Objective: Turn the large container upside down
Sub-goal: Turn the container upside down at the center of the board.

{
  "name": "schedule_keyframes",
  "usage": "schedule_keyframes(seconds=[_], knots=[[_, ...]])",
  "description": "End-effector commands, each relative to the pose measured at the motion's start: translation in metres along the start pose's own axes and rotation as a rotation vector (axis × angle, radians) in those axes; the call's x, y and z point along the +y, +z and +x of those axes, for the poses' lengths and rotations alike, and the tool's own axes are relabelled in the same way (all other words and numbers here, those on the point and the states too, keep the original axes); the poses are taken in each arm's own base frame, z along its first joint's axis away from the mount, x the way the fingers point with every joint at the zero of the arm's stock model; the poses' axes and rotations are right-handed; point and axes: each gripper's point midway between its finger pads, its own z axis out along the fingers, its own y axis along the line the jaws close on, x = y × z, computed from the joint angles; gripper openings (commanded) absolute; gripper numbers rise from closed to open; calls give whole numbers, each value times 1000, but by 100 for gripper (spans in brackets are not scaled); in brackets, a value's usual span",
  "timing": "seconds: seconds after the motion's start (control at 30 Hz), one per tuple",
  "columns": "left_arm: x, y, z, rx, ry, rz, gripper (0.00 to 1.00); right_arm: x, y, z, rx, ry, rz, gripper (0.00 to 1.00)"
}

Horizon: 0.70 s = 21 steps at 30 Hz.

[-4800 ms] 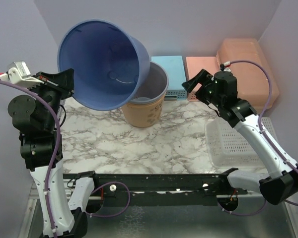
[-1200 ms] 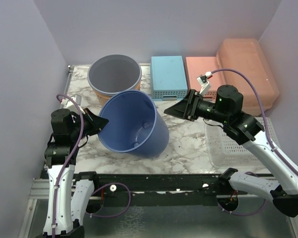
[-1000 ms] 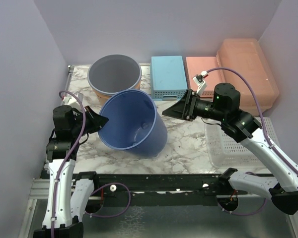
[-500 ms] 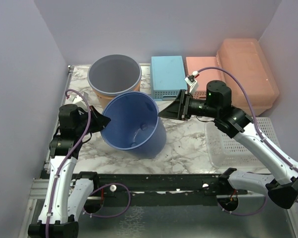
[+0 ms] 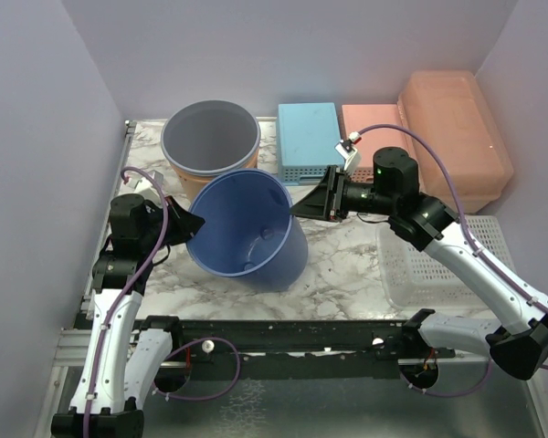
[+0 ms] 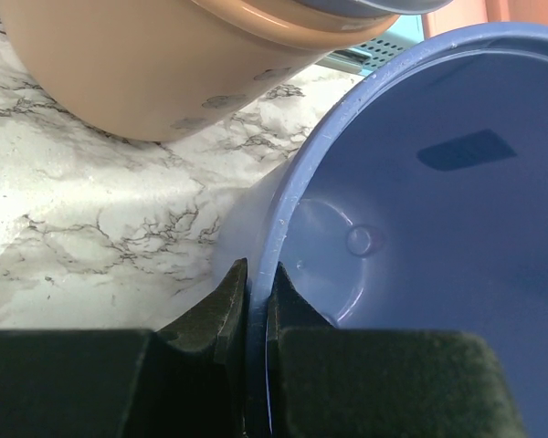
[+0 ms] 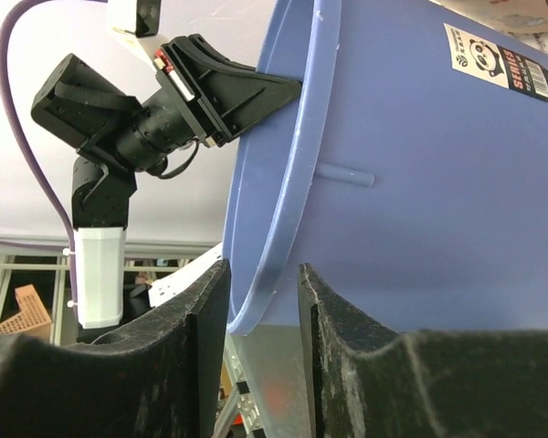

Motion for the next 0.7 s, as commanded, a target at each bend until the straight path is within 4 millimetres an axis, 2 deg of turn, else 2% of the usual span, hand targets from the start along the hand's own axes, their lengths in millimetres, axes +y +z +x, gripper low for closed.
schedule_keyframes(seconds=[0.0,0.47,0.67], knots=[[-12,-3,-13,-69,-6,44,0,-3,7,4,27,26,-9,36],[-13,-4,-10,-65,-7,54,0,-6,16,5,30,52,5,36],[-13,-6,-11,-76,-3,52,0,-8,17,2,2,32,66,38]])
